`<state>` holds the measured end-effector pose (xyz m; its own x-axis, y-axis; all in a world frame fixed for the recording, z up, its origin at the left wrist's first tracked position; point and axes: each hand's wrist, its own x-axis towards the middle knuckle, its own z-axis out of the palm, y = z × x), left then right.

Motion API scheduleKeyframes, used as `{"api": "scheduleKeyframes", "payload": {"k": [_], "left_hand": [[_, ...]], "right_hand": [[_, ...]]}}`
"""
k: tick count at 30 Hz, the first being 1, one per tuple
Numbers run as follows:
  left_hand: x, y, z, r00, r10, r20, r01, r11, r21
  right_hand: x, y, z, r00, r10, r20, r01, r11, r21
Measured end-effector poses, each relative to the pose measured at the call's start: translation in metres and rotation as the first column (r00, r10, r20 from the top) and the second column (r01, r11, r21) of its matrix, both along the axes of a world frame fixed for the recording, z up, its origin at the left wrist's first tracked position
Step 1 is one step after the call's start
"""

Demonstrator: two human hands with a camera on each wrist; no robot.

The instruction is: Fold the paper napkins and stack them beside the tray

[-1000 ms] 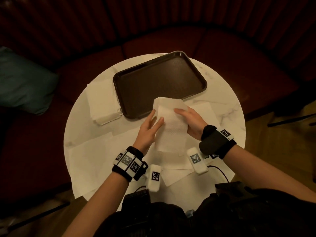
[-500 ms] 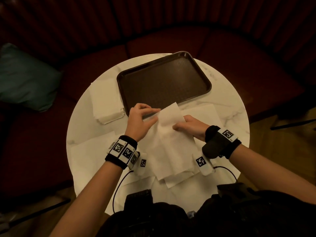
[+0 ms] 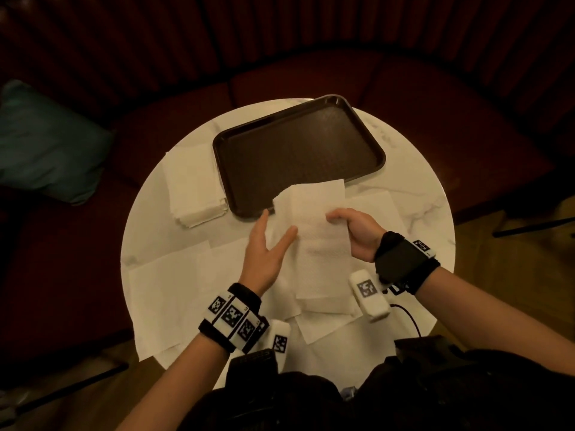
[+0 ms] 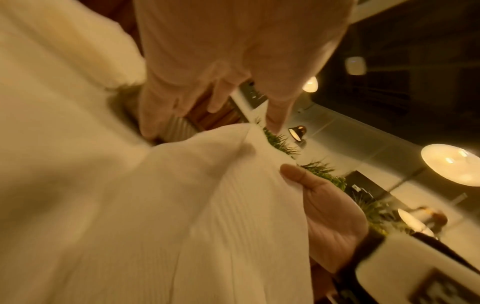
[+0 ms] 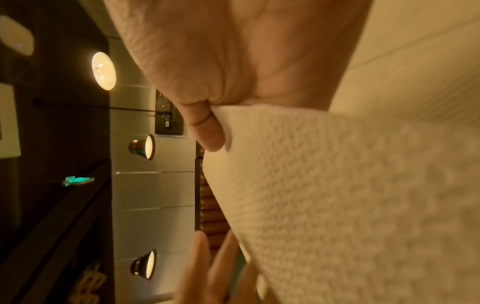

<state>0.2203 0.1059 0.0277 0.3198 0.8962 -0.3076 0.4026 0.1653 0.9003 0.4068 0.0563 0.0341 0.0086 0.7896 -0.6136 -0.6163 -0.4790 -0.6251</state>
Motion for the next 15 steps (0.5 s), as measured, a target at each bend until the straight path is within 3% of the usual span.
{"api": "scheduleKeyframes", "payload": {"k": [3,6,10,15], "left_hand": [[-0.002,-0.009,-0.004,0.979,-0.033,0.2,0.085,0.962,-0.259],[-0.007,-0.004,-0.011,0.925,-0.009,0.379,0.183,0.886,-0.427],[-0.016,0.005,-0.021,0.904,0.082,0.42,0.135,0.878,-0.46],[-0.041,0.053,-0.013,0.934,0.185,0.306,-0.062,0.927,-0.37]], "right_hand": [[-0.003,0.003,0.004,0.998,0.034,-0.043,-0.033,0.998,0.045],[-0.007,0.009,0.007,0.989,0.117,0.085,-0.126,0.987,0.102],[-0.007,0.016,0.013,0.969,0.174,0.177,-0.198,0.971,0.132],[0.016,0.018,0.011,0.995,0.038,0.095,-0.056,0.98,0.193]]}}
